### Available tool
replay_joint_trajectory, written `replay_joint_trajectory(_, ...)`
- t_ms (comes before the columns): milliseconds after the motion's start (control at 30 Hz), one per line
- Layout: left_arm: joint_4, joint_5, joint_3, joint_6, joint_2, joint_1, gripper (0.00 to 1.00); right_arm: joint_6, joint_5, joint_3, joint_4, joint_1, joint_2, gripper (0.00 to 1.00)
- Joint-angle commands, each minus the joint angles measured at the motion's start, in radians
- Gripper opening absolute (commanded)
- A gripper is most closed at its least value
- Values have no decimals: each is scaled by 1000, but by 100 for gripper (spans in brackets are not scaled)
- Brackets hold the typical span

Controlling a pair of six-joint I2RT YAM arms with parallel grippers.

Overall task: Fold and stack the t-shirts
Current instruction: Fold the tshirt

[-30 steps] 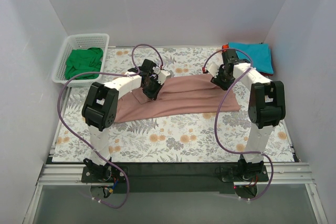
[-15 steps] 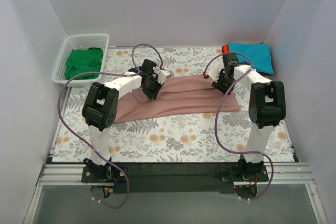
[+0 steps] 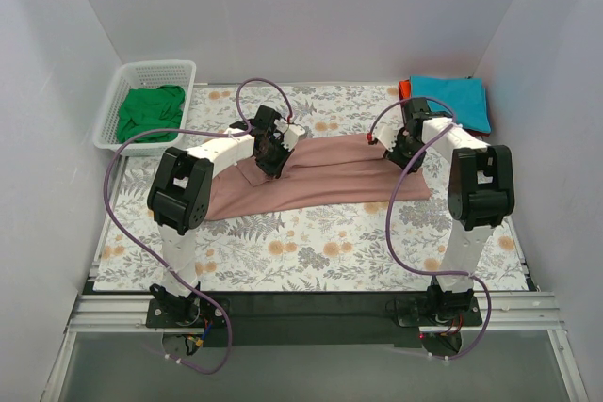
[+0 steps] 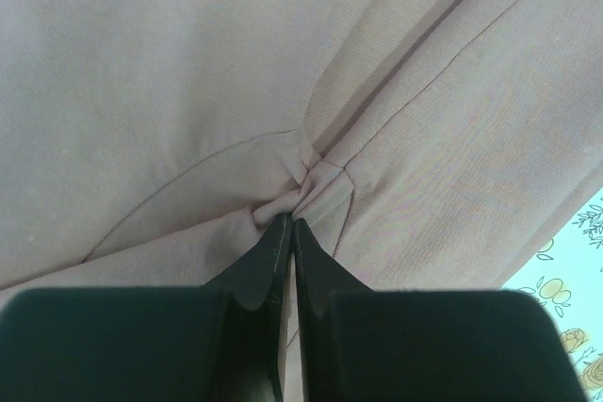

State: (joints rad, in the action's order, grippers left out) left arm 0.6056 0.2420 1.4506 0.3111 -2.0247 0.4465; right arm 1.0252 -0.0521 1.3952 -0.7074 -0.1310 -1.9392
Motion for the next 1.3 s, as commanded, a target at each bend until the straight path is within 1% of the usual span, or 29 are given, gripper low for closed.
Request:
replay_joint_trajectory(0,0,-15,28,-1,6,-5,0,46,4,41,-30,8,-18,35)
replay_joint_trajectory(33,0,-17,28,-1,6,-3,0,44,8,50,-30,8,-21,42)
replay_joint_trajectory(133,2,-23,30,-4,7,-5,0,44,17,60,-30,14,-30,48)
replay_joint_trajectory(267,3,-24,33,-6,8,-5,0,53,31,67,-30,22,-47,52)
replay_joint_trajectory(367,5,-24,33,-3,7,-3,0,64,31,74,-32,39,-69,52)
replay_joint_trajectory(400,6,-26,33,-1,7,-3,0,68,26,73,-32,45,-75,50)
replay_joint_trajectory(500,6,-27,30,0,9,-3,0,75,8,76,-41,51,-72,38)
replay_joint_trajectory(533,5,-29,28,0,9,-3,0,76,2,77,-44,51,-69,31)
replay_joint_trajectory(633,6,-27,27,2,7,-5,0,73,-14,93,-61,53,-49,29)
replay_joint_trajectory(700,6,-26,25,0,7,-5,0,72,-17,99,-75,53,-34,30)
replay_joint_trajectory(733,6,-27,24,0,9,-5,0,70,-18,105,-76,51,-29,32)
replay_joint_trajectory(800,6,-27,24,-1,12,-5,0,78,-18,103,-84,53,-15,31)
replay_joint_trajectory(833,6,-30,24,-1,14,-6,0,79,-18,106,-84,53,-12,22)
replay_joint_trajectory(900,8,-32,25,-3,17,-5,0,82,-22,113,-90,53,-12,15)
replay_joint_trajectory(933,8,-30,24,-3,18,-6,0,82,-22,116,-92,53,-14,7)
replay_joint_trajectory(967,10,-30,24,-3,21,-6,0,84,-22,120,-95,53,-15,2)
replay_joint_trajectory(1267,31,-32,40,-6,44,-22,0,90,-18,168,-96,51,-32,1)
